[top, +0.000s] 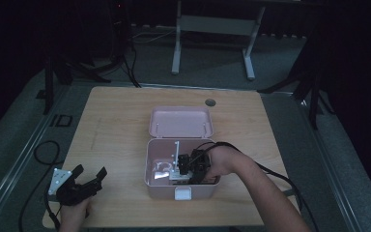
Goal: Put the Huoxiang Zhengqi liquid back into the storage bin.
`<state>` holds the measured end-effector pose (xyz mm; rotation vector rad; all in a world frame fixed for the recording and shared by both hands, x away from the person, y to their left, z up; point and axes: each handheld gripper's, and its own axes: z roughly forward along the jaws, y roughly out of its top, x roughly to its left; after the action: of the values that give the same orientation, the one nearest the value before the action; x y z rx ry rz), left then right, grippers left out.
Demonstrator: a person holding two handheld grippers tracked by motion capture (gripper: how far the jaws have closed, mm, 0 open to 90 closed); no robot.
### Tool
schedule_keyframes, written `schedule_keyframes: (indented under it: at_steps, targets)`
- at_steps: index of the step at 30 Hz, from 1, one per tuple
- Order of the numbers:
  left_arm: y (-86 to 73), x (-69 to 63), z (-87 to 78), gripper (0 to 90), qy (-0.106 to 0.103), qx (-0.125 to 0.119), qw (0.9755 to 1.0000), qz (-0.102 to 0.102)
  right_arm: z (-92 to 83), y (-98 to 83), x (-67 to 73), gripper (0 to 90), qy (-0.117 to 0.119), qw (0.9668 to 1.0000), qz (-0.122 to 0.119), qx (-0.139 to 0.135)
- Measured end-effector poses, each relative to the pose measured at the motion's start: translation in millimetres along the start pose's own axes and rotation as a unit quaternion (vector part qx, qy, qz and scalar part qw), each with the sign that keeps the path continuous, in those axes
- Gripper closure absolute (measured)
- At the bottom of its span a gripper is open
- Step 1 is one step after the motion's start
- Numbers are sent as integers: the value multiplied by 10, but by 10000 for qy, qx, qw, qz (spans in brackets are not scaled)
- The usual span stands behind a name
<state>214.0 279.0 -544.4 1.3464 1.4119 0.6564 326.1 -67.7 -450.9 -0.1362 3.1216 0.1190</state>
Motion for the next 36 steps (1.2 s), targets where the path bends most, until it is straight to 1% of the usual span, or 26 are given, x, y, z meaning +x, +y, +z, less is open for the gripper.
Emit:
schedule_keyframes:
  at_steps: [7, 13, 23, 25, 27, 28, 29, 30, 32, 36]
  targets:
    - [1, 3, -1, 52, -8, 0, 10000, -8, 15, 2, -46, 619, 30, 10000, 25, -5]
    - [2, 2, -2, 52, -7, -7, 10000, -9, 17, 7, -48, 618, 56, 10000, 35, 23]
    - [4, 6, -7, 52, -9, -25, 10000, -21, 18, 21, -65, 614, 101, 9999, -26, 72]
    - [5, 6, -9, 52, -12, -29, 10000, -23, 17, 24, -65, 614, 101, 9999, -70, 84]
    - [6, 7, -9, 52, -9, -34, 10000, -26, 13, 23, -58, 616, 139, 9997, -194, 105]
    - [6, 7, -9, 52, -9, -34, 10000, -26, 13, 23, -58, 616, 139, 9997, -194, 105]
    - [6, 8, -10, 52, -11, -31, 10000, -26, 12, 17, -50, 617, 177, 9992, -358, 81]
    - [6, 8, -10, 52, -11, -34, 10000, -27, 14, 15, -47, 616, 181, 9990, -408, 82]
    - [6, 9, -10, 52, -8, -34, 10000, -26, 12, 22, -53, 616, 170, 9993, -294, 121]
    - [7, 11, -12, 52, -6, -39, 10000, -25, 13, 24, -59, 614, 170, 9995, -250, 127]
